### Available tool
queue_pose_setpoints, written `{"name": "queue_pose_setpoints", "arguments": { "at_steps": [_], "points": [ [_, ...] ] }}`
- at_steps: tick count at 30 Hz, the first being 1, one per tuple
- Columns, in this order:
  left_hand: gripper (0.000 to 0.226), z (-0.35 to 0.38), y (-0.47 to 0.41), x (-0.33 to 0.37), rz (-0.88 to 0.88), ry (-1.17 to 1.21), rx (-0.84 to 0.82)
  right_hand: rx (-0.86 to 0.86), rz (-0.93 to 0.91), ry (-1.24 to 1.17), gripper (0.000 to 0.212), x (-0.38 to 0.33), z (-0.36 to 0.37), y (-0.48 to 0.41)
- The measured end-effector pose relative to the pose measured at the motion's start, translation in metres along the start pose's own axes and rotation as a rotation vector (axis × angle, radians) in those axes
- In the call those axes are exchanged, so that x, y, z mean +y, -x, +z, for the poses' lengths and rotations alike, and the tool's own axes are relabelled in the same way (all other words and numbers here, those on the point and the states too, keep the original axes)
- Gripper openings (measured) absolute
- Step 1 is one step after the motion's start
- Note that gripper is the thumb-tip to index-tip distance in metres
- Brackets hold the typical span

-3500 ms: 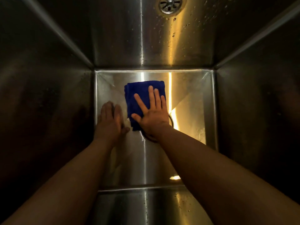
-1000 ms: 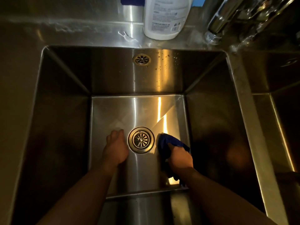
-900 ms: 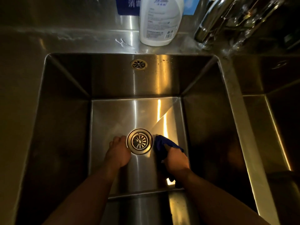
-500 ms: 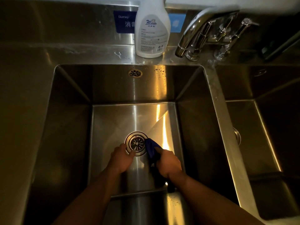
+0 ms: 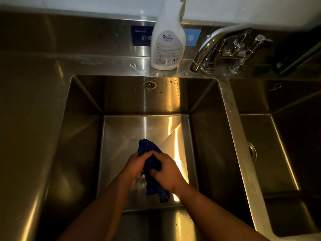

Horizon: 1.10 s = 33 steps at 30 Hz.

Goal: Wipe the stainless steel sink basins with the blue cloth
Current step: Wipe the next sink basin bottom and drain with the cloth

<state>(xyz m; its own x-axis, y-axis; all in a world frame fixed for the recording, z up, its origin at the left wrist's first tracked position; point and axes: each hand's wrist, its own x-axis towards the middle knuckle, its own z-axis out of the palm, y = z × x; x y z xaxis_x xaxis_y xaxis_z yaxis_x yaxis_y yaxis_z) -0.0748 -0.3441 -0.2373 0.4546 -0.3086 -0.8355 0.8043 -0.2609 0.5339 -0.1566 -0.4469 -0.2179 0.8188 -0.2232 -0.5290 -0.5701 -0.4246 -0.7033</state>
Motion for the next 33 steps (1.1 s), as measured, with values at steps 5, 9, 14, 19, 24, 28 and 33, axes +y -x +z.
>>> {"name": "queue_pose_setpoints", "arguments": {
  "at_steps": [5, 9, 14, 19, 24, 28, 33],
  "points": [
    [0.025, -0.004, 0.003, -0.004, -0.008, 0.028, 0.053, 0.099, 0.102, -0.331, 0.053, 0.007, -0.005, 0.002],
    [0.028, -0.007, 0.008, -0.008, -0.027, 0.104, 0.067, 0.103, 0.336, -0.412, 0.070, 0.012, -0.013, -0.001],
    [0.028, -0.002, 0.026, -0.004, -0.063, 0.322, -0.046, -0.199, 0.565, -0.928, 0.050, 0.011, -0.030, 0.012],
    [0.026, 0.012, 0.051, 0.009, 0.057, 0.037, -0.046, -0.053, 0.333, -1.004, 0.038, 0.008, -0.051, 0.023],
    [0.037, 0.019, 0.077, 0.012, 0.195, -0.126, 0.166, 0.000, 0.158, -0.910, 0.022, -0.007, -0.088, 0.043],
    [0.048, 0.031, 0.102, 0.018, 0.294, -0.104, 0.193, -0.006, 0.077, -0.995, 0.030, -0.013, -0.120, 0.073],
    [0.052, 0.049, 0.116, 0.030, 0.415, -0.129, 0.146, 0.053, 0.027, -1.056, 0.036, -0.015, -0.151, 0.113]
  ]
}}
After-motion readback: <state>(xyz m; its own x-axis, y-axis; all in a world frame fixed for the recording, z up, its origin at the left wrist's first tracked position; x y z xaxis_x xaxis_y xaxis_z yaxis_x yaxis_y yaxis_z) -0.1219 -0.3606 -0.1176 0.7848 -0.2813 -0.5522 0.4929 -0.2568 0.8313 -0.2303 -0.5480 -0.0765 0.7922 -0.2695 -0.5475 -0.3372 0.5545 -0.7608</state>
